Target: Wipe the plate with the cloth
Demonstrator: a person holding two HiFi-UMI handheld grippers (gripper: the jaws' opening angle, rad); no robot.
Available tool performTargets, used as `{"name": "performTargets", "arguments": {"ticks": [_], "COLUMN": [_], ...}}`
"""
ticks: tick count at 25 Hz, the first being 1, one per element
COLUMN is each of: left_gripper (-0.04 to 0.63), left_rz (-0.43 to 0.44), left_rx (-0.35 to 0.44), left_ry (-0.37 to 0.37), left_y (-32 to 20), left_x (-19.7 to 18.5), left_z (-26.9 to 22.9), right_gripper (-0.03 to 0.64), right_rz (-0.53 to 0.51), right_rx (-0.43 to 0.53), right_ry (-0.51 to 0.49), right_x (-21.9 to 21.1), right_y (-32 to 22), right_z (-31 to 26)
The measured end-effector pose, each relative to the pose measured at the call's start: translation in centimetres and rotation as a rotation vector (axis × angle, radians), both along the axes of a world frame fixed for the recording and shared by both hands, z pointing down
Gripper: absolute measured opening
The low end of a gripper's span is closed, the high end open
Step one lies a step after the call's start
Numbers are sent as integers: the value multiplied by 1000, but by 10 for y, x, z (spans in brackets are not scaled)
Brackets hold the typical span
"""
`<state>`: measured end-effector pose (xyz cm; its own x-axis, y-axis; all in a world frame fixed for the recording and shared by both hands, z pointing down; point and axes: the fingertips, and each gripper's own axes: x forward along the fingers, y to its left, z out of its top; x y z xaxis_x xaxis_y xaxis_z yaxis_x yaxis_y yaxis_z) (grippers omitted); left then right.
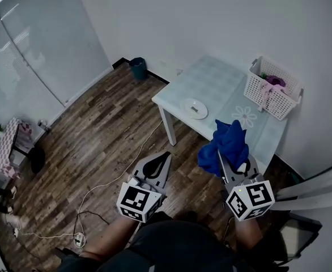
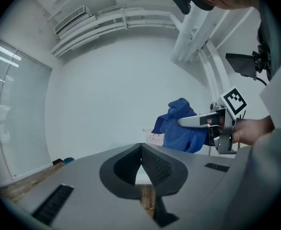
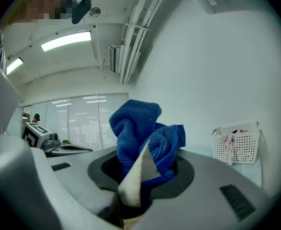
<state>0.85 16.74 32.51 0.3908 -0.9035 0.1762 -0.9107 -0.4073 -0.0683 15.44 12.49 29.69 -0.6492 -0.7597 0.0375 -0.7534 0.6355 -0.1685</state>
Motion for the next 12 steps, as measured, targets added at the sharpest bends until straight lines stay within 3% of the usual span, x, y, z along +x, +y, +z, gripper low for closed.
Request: {"name": "performTargets", "arguments": {"ticks": [6, 12], "left_gripper": [9, 9], "left_rz": [9, 36], "left_rx": [3, 11], "left_ry": [-42, 9], "left_y": [-32, -73], "left_x": [-10, -31], "left_z": [7, 13], "right_gripper": [137, 137], "right_rz": [10, 41], "right_rx": [-7, -3], "right_ry": [-13, 10], "right_x": [-9, -30], "right_y": [-34, -73], "right_z": [11, 14]}}
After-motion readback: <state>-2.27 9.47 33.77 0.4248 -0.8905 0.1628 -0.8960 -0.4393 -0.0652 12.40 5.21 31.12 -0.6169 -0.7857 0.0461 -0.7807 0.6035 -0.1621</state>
